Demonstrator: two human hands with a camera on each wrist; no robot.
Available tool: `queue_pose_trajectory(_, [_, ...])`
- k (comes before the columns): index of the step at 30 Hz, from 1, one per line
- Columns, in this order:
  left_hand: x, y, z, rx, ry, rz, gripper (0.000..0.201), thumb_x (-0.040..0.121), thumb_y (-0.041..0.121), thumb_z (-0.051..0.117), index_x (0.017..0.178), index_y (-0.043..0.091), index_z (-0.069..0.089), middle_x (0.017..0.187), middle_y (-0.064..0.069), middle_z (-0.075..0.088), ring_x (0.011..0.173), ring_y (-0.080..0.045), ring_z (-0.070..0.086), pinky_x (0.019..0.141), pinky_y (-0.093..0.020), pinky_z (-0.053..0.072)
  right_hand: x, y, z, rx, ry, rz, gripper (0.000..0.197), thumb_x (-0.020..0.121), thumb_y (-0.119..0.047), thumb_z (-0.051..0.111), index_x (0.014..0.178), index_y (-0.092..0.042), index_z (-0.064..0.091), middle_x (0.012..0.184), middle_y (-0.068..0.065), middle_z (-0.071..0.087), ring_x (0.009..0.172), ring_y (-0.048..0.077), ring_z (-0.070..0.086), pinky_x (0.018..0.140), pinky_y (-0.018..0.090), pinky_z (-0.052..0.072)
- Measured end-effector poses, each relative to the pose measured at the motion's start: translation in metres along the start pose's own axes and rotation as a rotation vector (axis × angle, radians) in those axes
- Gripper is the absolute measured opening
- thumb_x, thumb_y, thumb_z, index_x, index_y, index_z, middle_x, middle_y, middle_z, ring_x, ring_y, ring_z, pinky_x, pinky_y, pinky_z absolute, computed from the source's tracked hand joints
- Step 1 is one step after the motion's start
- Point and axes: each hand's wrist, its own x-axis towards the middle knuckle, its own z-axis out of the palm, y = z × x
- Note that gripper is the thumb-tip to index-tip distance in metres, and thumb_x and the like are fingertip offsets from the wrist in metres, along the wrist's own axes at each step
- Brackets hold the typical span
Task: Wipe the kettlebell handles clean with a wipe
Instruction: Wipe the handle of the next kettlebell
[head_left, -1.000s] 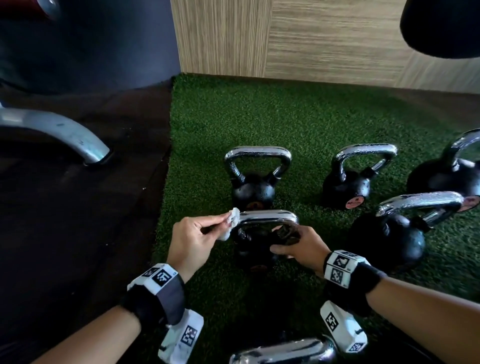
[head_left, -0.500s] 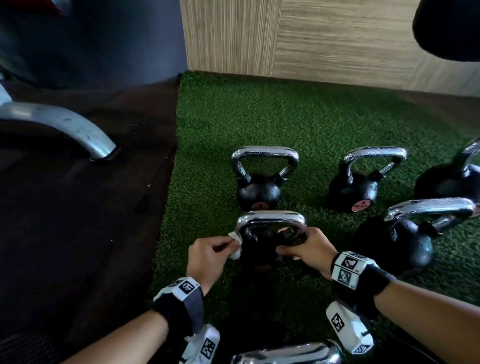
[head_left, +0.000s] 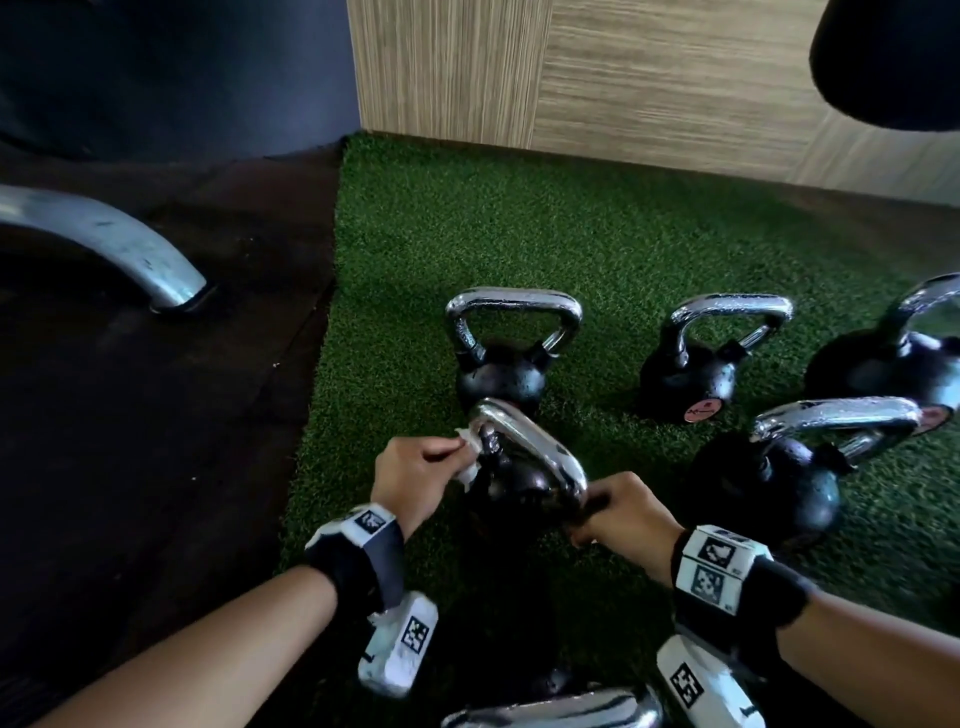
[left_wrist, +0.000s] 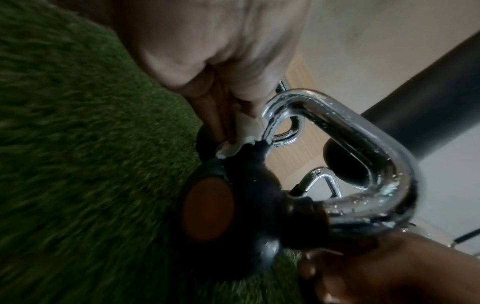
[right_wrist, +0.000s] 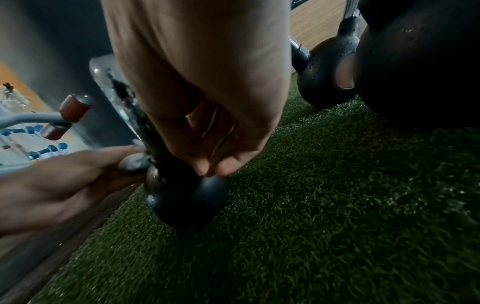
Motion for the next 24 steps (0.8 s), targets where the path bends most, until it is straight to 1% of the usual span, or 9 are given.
queue_pose_trajectory(3, [0.018,0.025,0.010,0.134,-0.067,0.038,0.032,0.081,0.044,0.083,0.105,0.023,0.081,0.094,0.008,0.080,0.071,0.009,0.062,0.061,0.002,0.039,-0.007,-0.005,0.008,-0.029,-0.124,-0.011,0.039,0.064,0.004,0.079,0.067,-0.035,0.080,0.071,-0.005,0.077,0.067,0.006,0.070,0.069,0.027,0.057])
queue_pose_trajectory(6, [0.025,0.045,0.020,0.156,-0.149,0.073,0.027,0.084,0.032,0.083,0.106,0.017,0.082,0.085,0.007,0.079,0.059,0.011,0.061,0.058,0.001,0.040,-0.003,-0.018,0.008,-0.012,-0.193,-0.014,0.034,0.070,0.006,0.077,0.065,-0.027,0.080,0.073,-0.003,0.078,0.068,0.008,0.070,0.063,0.020,0.054])
queue_pose_trajectory(9, [0.025,0.048,0.018,0.246,-0.201,0.087,0.024,0.085,0.041,0.080,0.103,0.025,0.082,0.090,0.010,0.080,0.090,0.000,0.072,0.068,-0.004,0.040,0.010,-0.027,0.000,0.078,-0.043,-0.011,0.019,0.081,0.000,0.074,0.077,-0.019,0.077,0.074,0.004,0.075,0.067,0.018,0.065,0.059,0.028,0.053])
queue_pose_trajectory(11, [0.024,0.043,0.013,0.244,-0.267,0.088,0.023,0.088,0.041,0.077,0.106,0.027,0.081,0.096,0.011,0.080,0.102,-0.004,0.071,0.079,-0.011,0.048,0.014,-0.030,0.002,0.138,0.012,0.024,0.023,0.081,-0.016,0.081,0.102,-0.018,0.073,0.093,0.010,0.074,0.078,0.023,0.068,0.066,0.036,0.056])
queue_pose_trajectory(14, [0.021,0.044,0.013,0.300,-0.281,0.113,0.018,0.089,0.034,0.077,0.104,0.024,0.082,0.102,0.003,0.080,0.102,-0.009,0.072,0.093,-0.028,0.056,0.015,-0.034,0.013,0.294,-0.188,0.129,0.041,0.091,-0.016,0.072,0.129,-0.016,0.060,0.100,0.005,0.074,0.073,0.014,0.070,0.054,0.025,0.054])
queue_pose_trajectory(17, [0.023,0.053,0.014,0.222,-0.204,0.091,0.009,0.085,0.027,0.080,0.089,0.019,0.082,0.087,0.002,0.080,0.089,-0.008,0.074,0.082,-0.019,0.055,0.014,-0.033,0.016,0.369,-0.235,0.140,0.035,0.091,-0.015,0.071,0.126,-0.017,0.066,0.099,0.005,0.077,0.069,0.010,0.069,0.047,0.019,0.050])
queue_pose_trajectory(19, [0.022,0.058,0.014,0.143,-0.134,0.151,0.006,0.083,0.025,0.081,0.088,0.023,0.083,0.082,0.008,0.080,0.084,-0.001,0.072,0.073,-0.016,0.054,0.013,-0.032,0.016,0.386,-0.223,0.137,0.037,0.090,-0.016,0.072,0.127,-0.017,0.065,0.104,0.007,0.077,0.077,0.014,0.072,0.053,0.023,0.055])
queue_pose_trajectory(21, [0.021,0.058,0.017,0.107,-0.107,0.180,0.009,0.083,0.024,0.082,0.093,0.022,0.083,0.086,0.006,0.080,0.088,-0.004,0.074,0.078,-0.022,0.057,0.013,-0.031,0.016,0.383,-0.205,0.146,0.039,0.089,-0.019,0.074,0.127,-0.020,0.064,0.107,0.007,0.077,0.086,0.019,0.074,0.070,0.034,0.061])
queue_pose_trajectory(24, [0.022,0.058,0.017,0.120,-0.127,0.121,0.019,0.084,0.023,0.083,0.103,0.019,0.082,0.100,0.002,0.080,0.094,0.000,0.070,0.079,-0.003,0.049,0.012,-0.032,0.017,0.386,-0.198,0.145,0.030,0.089,-0.019,0.074,0.118,-0.022,0.069,0.110,0.009,0.077,0.099,0.028,0.073,0.094,0.049,0.057])
